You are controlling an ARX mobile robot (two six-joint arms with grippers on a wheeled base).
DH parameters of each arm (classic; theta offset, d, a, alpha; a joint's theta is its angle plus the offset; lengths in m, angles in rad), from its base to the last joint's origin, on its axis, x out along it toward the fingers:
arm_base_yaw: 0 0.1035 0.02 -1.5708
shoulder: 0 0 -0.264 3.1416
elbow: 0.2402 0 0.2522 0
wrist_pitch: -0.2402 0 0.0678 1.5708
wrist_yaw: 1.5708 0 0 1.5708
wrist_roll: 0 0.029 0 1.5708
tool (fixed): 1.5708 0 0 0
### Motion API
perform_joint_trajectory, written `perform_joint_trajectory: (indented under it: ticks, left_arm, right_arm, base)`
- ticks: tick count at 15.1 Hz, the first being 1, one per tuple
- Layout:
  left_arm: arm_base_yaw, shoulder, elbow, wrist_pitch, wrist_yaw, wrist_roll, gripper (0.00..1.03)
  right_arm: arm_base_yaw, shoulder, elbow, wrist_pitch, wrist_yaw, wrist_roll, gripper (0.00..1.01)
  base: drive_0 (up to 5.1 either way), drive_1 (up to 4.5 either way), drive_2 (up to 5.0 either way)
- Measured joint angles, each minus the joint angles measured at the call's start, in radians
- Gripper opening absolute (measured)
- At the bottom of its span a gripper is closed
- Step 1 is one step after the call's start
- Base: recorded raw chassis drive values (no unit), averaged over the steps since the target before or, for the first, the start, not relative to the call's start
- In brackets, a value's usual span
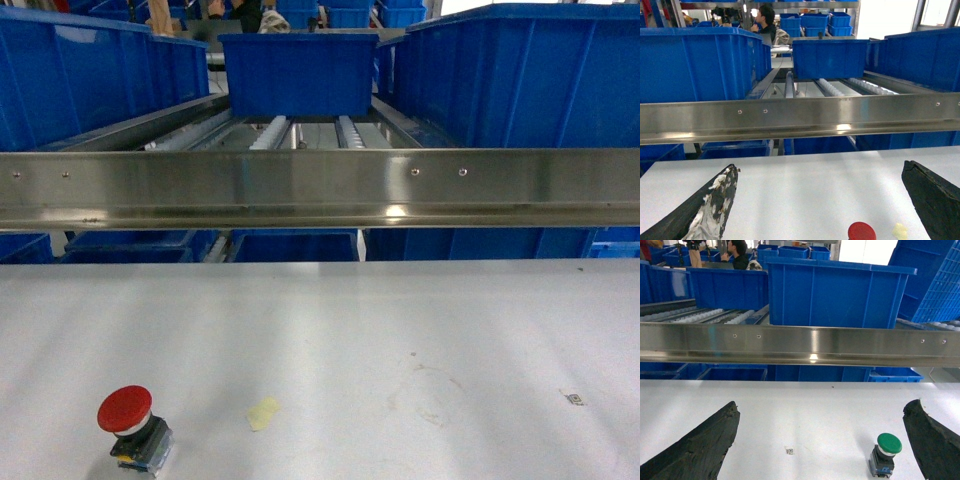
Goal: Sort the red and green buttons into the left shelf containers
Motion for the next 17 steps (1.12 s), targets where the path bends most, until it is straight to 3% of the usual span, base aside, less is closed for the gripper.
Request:
perform_joint_trajectory:
  ticks: [3,4,7,10,12,14,17]
  left_arm:
    - [0.0,0.0,0.0,0.0,0.0,0.0,0.98]
    - [-0.003,0.014,0.0,0.026,0.002,-0.002,0.98]
    - [-0.058,0.44,0.045,0.361,0.025,-0.028,0.98]
    - [-0.097,0.798,0.138,0.588,0.06,-0.031,0.98]
    - [-0.101,1.017,0.169,0.686,0.071,-0.03,0.98]
    - [-0.101,1.196,0.215,0.762,0.061,-0.01,0.98]
    - [-0.101,1.242,0.226,0.761,0.052,0.013,0.98]
  right_arm:
    - [0.0,0.001,0.0,0.003,-0.001,0.0,0.98]
    - [-0.023,0.039,0.0,0.077,-0.043,0.0,0.98]
    - [-0.121,0.449,0.013,0.428,-0.11,0.008,0.98]
    - [-0.132,0.843,0.116,0.738,-0.1,-0.001,0.98]
    - [-0.121,1.099,0.16,0.875,-0.056,-0.021,0.98]
    - [-0.093,1.314,0.216,0.978,-0.012,-0.037,0.98]
    - [-0.085,1.439,0.246,0.967,-0.01,-0.054,0.98]
  base:
    - [0.0,0.0,0.0]
    - [0.0,0.0,0.0]
    - [0.0,0.0,0.0]
    - [0.0,0.0,0.0]
    - [0.0,0.0,0.0]
    - [0.0,0.0,0.0]
    - [0.0,0.0,0.0]
